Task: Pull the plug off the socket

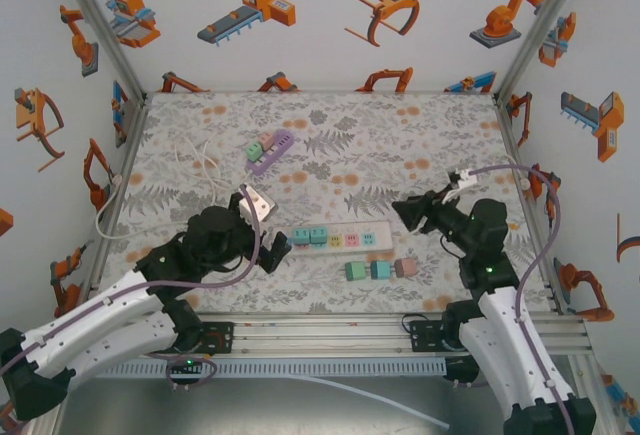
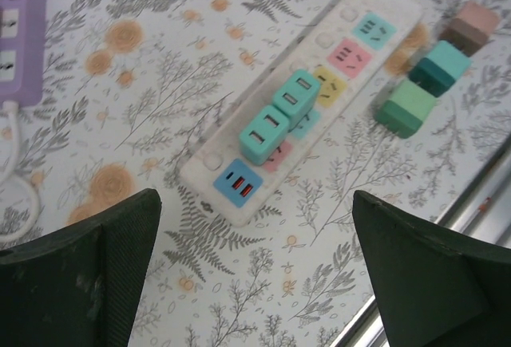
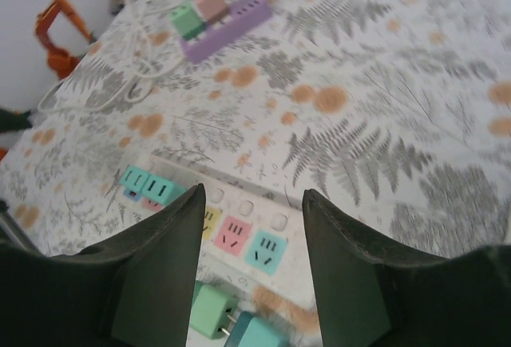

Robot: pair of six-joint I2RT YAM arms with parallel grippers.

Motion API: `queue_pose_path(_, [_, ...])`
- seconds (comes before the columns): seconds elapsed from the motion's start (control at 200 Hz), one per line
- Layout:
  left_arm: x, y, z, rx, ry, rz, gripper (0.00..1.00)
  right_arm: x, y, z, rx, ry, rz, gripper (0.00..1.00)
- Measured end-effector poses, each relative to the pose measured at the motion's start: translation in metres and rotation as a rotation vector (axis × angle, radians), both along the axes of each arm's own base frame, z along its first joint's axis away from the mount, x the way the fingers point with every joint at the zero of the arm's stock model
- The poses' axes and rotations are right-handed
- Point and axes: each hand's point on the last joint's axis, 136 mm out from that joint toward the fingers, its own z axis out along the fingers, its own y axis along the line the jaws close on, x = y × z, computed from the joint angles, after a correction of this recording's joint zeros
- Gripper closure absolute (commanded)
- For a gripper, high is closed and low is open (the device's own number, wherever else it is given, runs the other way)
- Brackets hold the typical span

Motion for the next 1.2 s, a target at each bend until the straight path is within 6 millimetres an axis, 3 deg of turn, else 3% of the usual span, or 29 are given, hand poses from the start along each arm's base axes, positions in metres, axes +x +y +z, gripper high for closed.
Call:
queue_pose_path(0.08, [0.007, 0.007, -0.007, 0.02, 0.008, 0.06, 0.03, -0.016, 0.03, 0.002, -0.086, -0.106, 0.155, 0.49])
queue_pose_path(0.275, [0.02, 0.025, -0.028, 0.06, 0.035, 0.188, 0.03, -0.055, 0.097, -0.02, -0.317, -0.271, 0.515, 0.49])
queue_pose_path(0.556, [0.034, 0.046, -0.061, 0.015, 0.121, 0.339, 0.03, -0.061, 0.161, -0.068, -0.521, -0.307, 0.807, 0.49])
queue_pose_path(0.766, [0.043, 0.056, -0.078, -0.058, 0.219, 0.458, 0.1, -0.052, 0.188, -0.104, -0.592, -0.27, 0.904, 0.49])
queue_pose_path(0.971, [0.049, 0.054, -0.096, -0.111, 0.336, 0.527, 0.15, -0.039, 0.203, -0.115, -0.626, -0.279, 0.929, 0.5])
queue_pose_path(1.197, [0.053, 0.046, -0.126, -0.046, 0.447, 0.546, 0.19, -0.035, 0.211, -0.127, -0.652, -0.274, 0.951, 0.61])
